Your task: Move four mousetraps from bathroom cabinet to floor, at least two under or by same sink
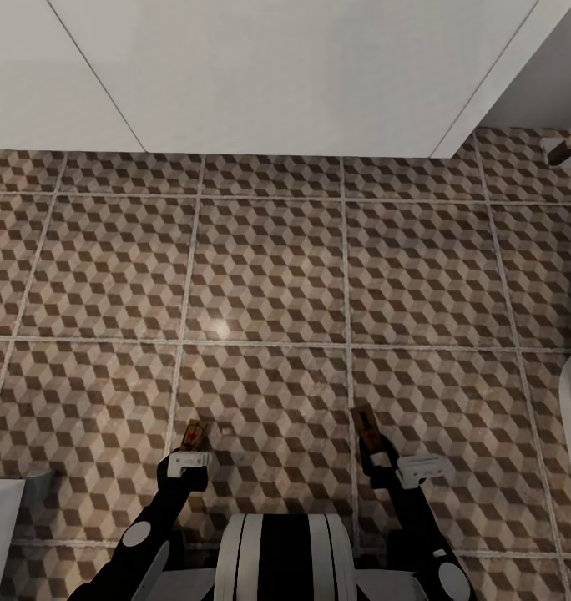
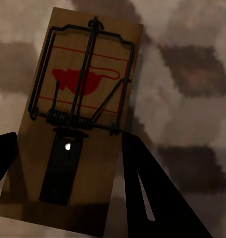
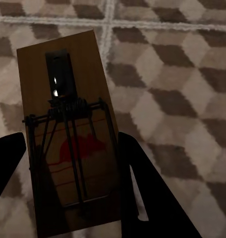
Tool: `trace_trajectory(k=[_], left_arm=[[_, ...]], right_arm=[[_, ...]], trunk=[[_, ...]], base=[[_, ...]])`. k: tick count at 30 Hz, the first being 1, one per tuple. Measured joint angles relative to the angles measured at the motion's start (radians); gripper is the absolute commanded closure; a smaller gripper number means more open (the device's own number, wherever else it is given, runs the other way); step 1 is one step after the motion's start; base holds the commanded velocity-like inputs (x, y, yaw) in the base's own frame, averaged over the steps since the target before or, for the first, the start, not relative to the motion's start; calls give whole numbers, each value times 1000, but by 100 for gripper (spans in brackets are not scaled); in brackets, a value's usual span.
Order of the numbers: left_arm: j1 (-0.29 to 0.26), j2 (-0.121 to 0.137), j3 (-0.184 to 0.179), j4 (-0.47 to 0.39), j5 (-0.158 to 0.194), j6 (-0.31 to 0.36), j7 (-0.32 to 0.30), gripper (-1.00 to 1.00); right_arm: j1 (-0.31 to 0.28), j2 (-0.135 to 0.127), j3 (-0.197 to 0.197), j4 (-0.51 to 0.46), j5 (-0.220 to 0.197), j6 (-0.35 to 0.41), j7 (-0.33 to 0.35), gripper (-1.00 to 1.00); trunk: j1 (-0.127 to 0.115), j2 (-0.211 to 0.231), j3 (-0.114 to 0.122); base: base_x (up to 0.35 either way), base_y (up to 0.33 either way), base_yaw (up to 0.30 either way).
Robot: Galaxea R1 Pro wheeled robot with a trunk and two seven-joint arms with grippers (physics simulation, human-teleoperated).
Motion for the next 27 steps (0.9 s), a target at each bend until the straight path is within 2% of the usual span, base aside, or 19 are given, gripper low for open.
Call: trace_trajectory(k=[5,8,27], left_arm=[[0,-1,0,2,0,0,0,100],[0,-1,0,2,0,0,0,100],[0,0,0,-3,0,-1,-1,100]], right_arm=[[0,26,0,-4,1,3,-12,100],[0,32,0,-4,1,3,-14,100],[0,34,0,-5,3,1,-15,100]], trunk=[[0,0,0],[0,0,0],[0,0,0]], base=[[0,0,-43],[0,0,-26],[0,0,-2]])
